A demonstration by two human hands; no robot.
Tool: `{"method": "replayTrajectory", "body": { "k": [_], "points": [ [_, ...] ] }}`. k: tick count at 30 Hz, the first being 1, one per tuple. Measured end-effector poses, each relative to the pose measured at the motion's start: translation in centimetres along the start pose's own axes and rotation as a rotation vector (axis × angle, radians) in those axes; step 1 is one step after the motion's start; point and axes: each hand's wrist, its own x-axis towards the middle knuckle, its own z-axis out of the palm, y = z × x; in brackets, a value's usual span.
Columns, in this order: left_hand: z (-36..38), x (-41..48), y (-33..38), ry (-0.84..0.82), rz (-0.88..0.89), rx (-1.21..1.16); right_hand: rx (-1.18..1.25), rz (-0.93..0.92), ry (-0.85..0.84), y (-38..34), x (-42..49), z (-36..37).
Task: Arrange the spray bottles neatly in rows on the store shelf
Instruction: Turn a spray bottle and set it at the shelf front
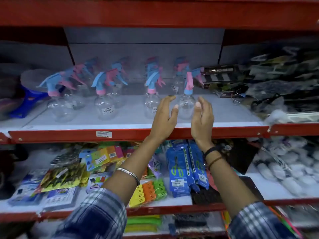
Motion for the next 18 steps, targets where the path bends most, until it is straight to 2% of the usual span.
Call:
{"method": "replayTrajectory", "body": {
  "k": [3, 6, 10, 12, 18],
  "points": [
    [1.6, 2.9, 0.1, -0.094, -0.141, 0.04, -0.054, 0.168, -0.094, 1.5, 3.6, 0.0],
    [3.0, 5.3, -0.3, -0.268, -0.312, 0.095, -0.006, 0.409, -0.228, 2.8, 6.8, 0.5],
    [4.3, 6.5, -1.7, -0.387, -0.477, 0.064, -0.035, 0.565, -0.401, 4.5, 8.9, 0.8],
    [4.5, 6.6, -1.9, -0.384, -0.466, 0.061, 0.001, 0.561, -0.43, 5.0, 9.0, 0.6],
    [4.3, 5.4, -0.4, -0.336, -0.288, 0.113, 0.107, 0.495, -0.387, 5.3, 8.1, -1.8]
  ]
}}
